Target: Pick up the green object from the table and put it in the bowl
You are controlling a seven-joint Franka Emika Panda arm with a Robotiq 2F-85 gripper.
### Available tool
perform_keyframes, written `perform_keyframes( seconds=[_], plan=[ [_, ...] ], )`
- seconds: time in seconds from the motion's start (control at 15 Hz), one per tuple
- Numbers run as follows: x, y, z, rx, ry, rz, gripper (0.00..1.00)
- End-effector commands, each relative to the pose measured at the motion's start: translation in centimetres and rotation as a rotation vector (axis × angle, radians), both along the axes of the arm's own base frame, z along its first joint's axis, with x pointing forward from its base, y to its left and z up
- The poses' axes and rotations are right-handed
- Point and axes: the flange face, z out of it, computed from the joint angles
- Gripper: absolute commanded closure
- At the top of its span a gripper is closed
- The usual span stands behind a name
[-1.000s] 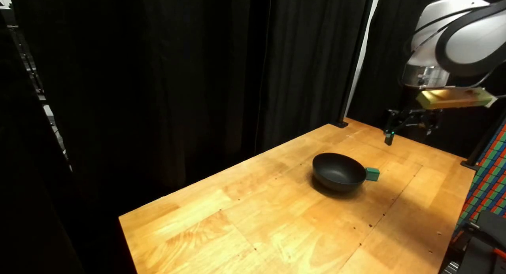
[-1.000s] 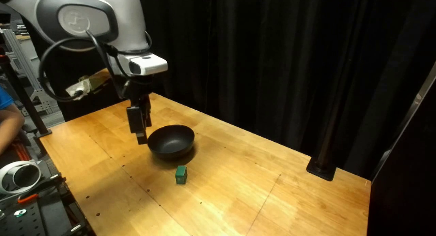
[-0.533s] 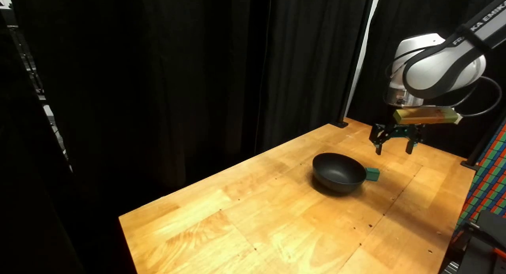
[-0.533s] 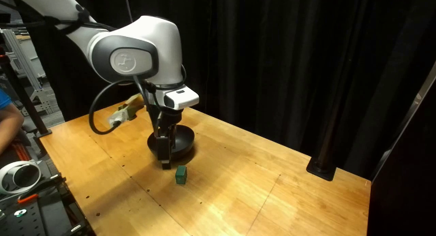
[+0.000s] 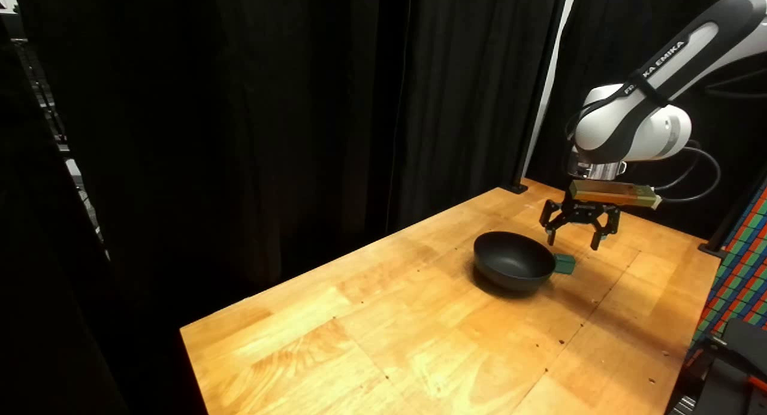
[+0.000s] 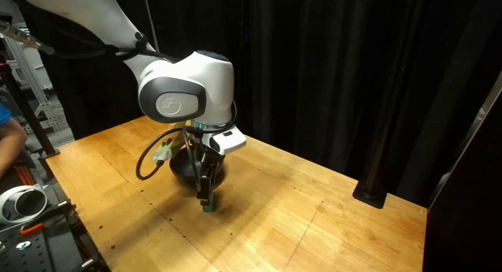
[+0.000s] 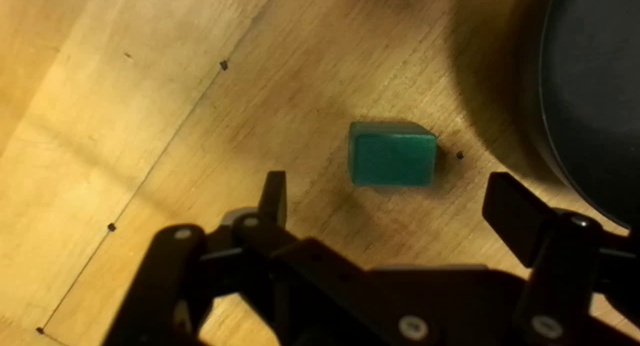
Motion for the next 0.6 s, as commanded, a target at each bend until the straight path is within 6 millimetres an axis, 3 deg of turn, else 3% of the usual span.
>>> perform_keyframes(
  seconds=[0.0,0.13,0.2,0.27,0.4,0.53],
  plan=[
    [1.1,-1.0,-1.7,0.005,0.001,-0.016,0.0],
    [0.8,-1.5,-2.7,0.016,0.016,-0.027,0.0],
    [0.6,-1.7,-3.1,0.02,0.024,-0.031,0.06],
    [0.4,-1.8,-3.5,0.024,0.03,-0.034,0.27],
    [0.1,-1.9,-4.0,0.046,0.045,-0.045,0.31],
    [-0.3,-1.9,-4.1,0.073,0.061,-0.057,0.48]
  ],
)
